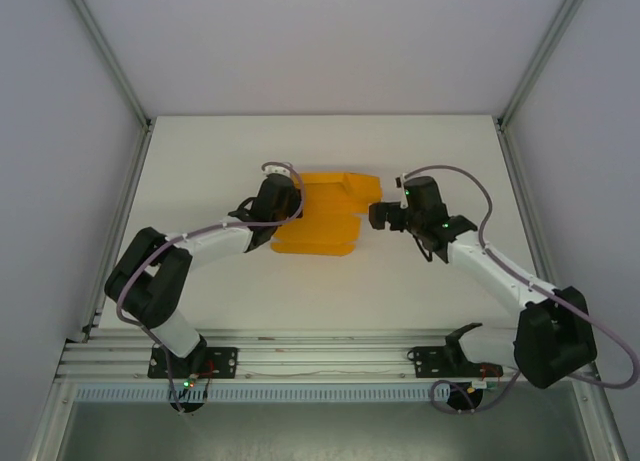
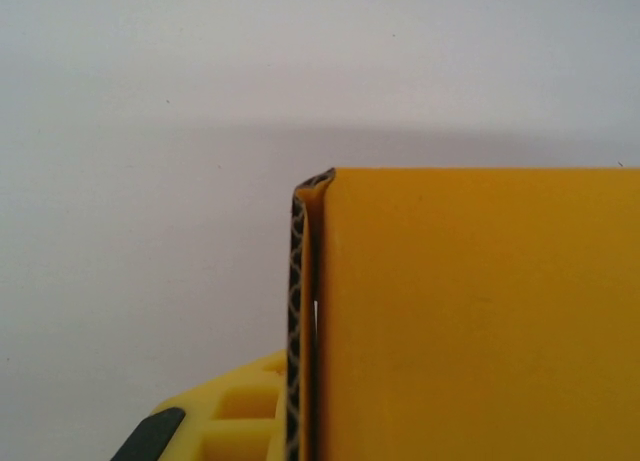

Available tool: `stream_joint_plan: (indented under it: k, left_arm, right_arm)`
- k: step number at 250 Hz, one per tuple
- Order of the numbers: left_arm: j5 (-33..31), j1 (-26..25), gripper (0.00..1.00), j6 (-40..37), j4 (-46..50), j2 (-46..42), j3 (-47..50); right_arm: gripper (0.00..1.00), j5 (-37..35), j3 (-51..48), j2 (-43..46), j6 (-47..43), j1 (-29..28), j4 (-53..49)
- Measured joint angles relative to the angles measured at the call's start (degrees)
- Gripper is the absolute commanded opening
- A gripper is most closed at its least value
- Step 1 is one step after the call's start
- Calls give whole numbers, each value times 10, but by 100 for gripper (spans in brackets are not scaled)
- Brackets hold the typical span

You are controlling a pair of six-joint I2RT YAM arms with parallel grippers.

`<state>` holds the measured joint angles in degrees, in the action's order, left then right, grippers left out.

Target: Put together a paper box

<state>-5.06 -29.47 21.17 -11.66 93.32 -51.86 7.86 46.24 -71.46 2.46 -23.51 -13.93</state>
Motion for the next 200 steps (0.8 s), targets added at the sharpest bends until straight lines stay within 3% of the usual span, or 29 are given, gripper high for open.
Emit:
stream_joint_plan:
  k: [121, 200]
  left_arm:
    - [19, 1, 0, 3, 2, -18, -1]
    - [26, 16, 0, -2, 4, -18, -2]
  right_arm:
    - [100, 54, -1, -71, -34, 33, 66]
    - [100, 144, 1, -78, -38, 38, 119]
